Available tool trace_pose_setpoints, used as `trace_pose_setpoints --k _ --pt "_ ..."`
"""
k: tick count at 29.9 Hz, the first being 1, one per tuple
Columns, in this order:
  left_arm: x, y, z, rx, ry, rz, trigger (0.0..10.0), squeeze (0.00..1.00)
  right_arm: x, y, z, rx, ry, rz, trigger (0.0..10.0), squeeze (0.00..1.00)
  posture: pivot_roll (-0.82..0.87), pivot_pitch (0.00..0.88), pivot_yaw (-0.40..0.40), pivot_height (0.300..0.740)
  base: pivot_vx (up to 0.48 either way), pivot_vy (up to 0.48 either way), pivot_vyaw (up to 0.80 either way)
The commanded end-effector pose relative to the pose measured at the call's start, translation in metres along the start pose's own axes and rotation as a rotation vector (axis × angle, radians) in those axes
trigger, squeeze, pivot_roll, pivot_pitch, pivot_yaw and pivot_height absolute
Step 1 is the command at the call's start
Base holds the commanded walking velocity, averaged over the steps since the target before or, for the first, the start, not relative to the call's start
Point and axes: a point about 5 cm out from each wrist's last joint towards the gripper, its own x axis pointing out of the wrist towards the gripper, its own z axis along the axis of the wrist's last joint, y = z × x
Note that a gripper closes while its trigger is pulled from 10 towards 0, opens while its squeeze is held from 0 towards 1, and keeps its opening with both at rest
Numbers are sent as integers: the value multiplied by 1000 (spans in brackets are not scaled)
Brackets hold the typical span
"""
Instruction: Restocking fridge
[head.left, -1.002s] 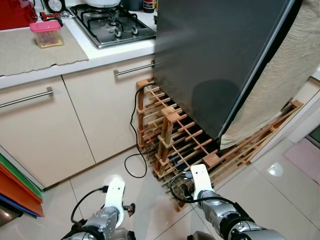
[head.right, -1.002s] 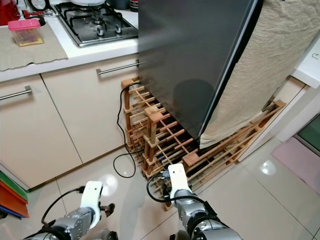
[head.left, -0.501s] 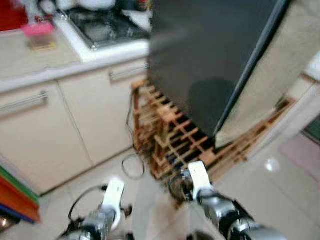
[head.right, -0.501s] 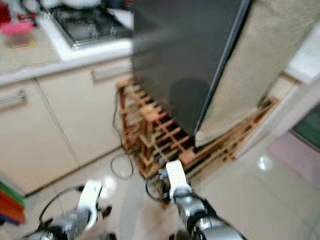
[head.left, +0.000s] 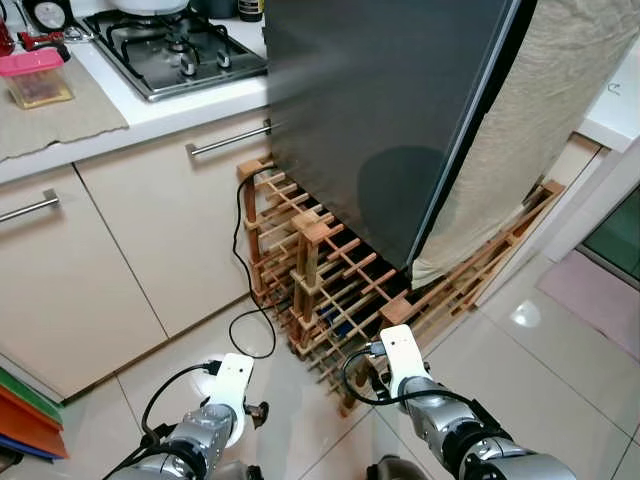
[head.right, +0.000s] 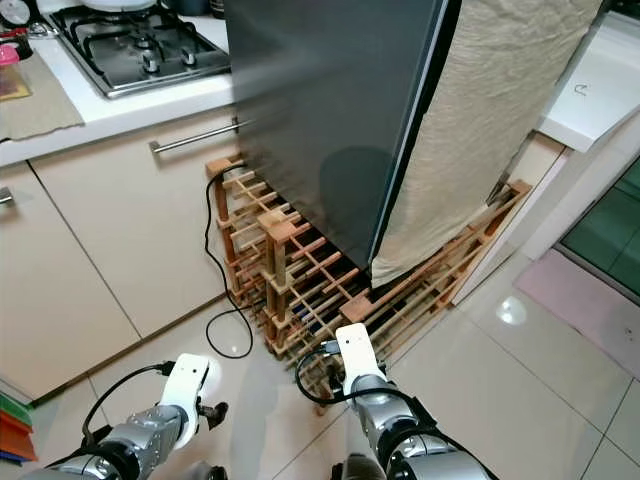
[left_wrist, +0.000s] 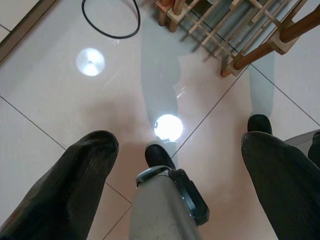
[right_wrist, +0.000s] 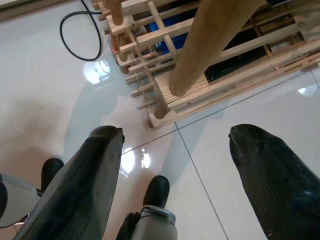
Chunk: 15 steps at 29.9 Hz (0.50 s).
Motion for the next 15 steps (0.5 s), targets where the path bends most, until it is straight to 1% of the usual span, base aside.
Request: trace_pose_setpoints --k 1,2,7,11,15 --pt "0 -2 2 16 -2 -12 10000 0 0 -2 0 -19 6 -4 10000 102 -44 0 -19 693 0 0 0" --pt "0 -3 2 16 -3 -14 10000 0 0 -2 0 -20 9 -5 10000 102 -46 0 -19 693 0 0 0" --pt "1 -4 2 26 -4 -23 10000 0 0 -2 -1 -27 20 1 10000 102 -47 0 -18 689 0 0 -558" --pt "1 -5 2 57 -2 -31 10000 0 0 -1 -1 -27 21 10 10000 102 -48 0 -17 673 0 0 -478" --pt "1 -6 3 63 -7 -36 10000 0 0 -1 -1 -27 20 11 10000 98 -48 0 -16 661 0 0 -473"
